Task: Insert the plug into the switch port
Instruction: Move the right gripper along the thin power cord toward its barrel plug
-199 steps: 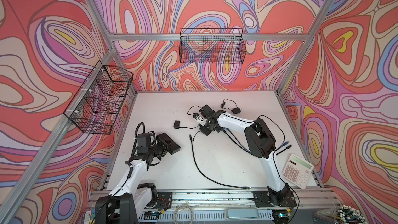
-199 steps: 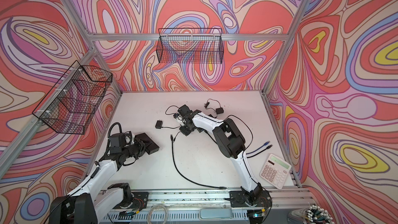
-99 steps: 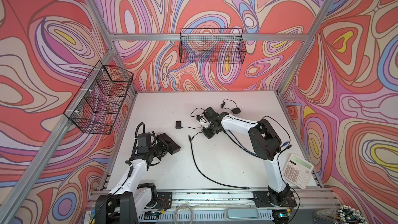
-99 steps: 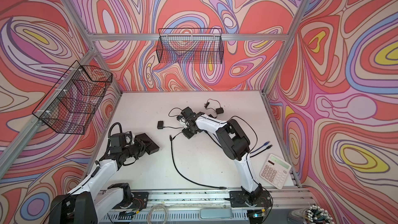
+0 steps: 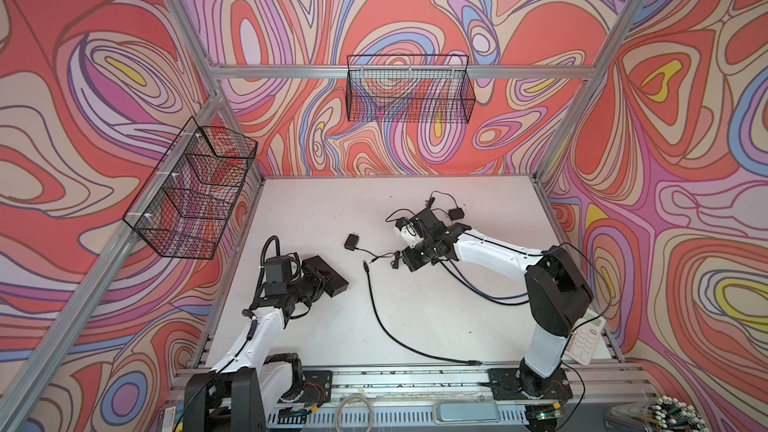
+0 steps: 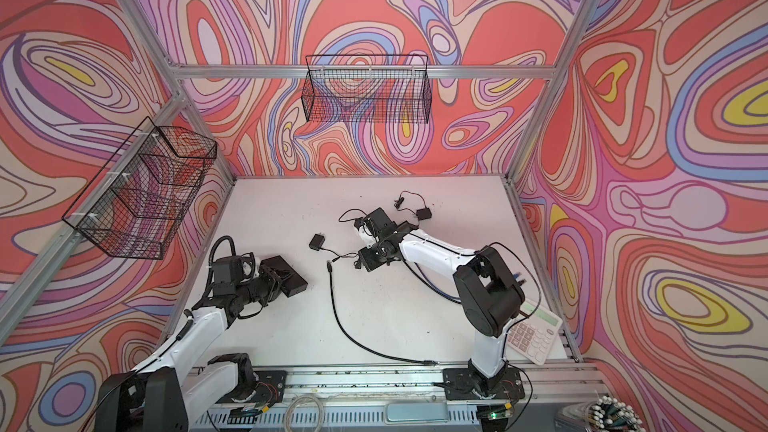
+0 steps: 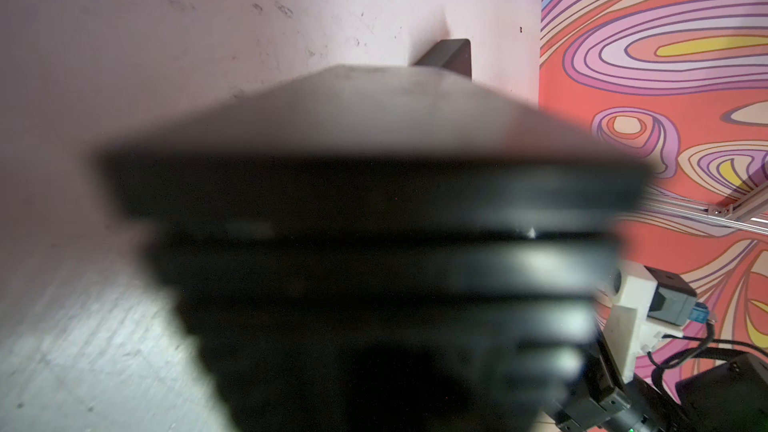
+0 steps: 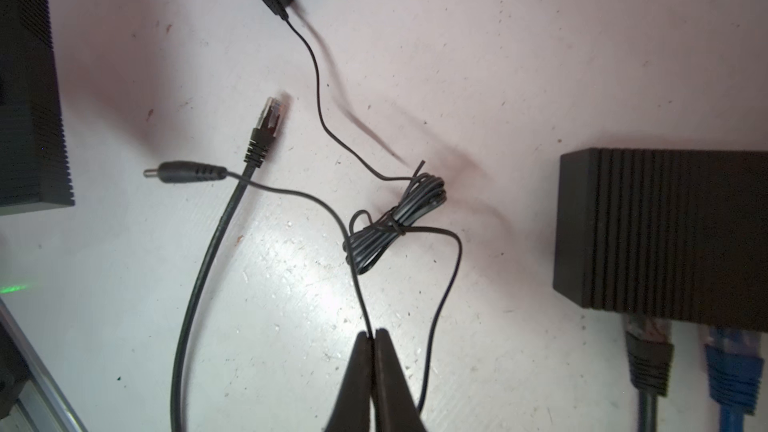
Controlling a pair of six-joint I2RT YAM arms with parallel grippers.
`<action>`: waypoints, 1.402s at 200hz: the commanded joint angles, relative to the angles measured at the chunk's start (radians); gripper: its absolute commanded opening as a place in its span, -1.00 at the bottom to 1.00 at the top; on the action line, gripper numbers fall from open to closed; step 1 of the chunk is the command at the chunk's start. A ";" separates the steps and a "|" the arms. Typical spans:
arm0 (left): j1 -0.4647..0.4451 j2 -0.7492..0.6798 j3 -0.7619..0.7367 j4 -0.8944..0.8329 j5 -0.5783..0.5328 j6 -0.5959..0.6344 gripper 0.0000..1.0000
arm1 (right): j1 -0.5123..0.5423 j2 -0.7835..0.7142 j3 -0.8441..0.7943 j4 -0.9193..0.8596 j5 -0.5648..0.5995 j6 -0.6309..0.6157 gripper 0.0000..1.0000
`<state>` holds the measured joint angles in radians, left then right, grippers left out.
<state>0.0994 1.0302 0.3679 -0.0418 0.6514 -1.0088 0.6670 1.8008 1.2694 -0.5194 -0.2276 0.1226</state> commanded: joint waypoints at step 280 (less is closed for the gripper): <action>0.008 0.033 0.026 0.053 0.013 0.001 -0.56 | 0.053 -0.427 -0.392 0.032 0.036 0.367 -1.00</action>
<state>0.0998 1.0946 0.3763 0.0181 0.6624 -1.0180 0.7029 1.2930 0.8127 -0.5678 -0.1677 0.5316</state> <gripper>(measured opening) 0.276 0.047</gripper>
